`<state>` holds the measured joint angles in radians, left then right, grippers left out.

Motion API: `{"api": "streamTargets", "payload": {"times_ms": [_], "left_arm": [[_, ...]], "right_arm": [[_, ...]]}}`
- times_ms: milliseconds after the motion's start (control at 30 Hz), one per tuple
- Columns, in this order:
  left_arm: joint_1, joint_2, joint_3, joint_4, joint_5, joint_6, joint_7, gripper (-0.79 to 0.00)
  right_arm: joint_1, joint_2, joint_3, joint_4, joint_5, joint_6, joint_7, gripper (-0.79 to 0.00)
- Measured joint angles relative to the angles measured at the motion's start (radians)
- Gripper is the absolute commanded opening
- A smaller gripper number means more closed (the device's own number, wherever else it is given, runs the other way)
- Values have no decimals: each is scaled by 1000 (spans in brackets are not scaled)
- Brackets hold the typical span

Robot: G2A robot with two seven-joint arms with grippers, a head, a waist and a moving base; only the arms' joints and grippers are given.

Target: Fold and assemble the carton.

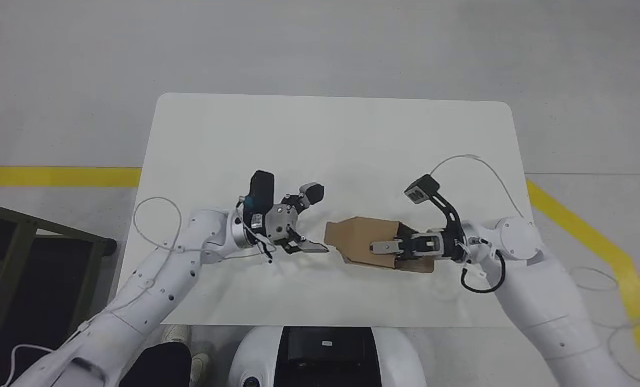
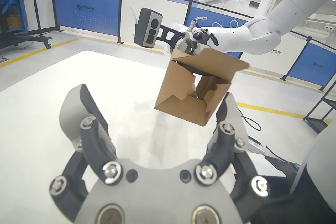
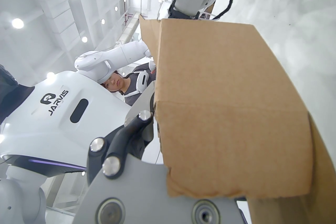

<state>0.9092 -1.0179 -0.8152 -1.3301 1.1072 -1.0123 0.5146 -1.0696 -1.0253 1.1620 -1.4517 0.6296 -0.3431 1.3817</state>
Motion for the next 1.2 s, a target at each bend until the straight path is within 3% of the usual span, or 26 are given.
{"api": "streamTargets", "payload": {"times_ms": [233, 700, 1200], "left_arm": [[19, 5, 5, -44, -1, 0, -33, 0], [-40, -34, 50, 1, 0, 0, -59, 0], [-52, -57, 54, 9, -1, 0, -83, 0]], "right_arm": [[-9, 1, 6, -18, -7, 9, -21, -785], [-3, -3, -10, -52, -5, 11, -14, -785], [5, -7, -22, -49, 0, 6, -6, -785]]}}
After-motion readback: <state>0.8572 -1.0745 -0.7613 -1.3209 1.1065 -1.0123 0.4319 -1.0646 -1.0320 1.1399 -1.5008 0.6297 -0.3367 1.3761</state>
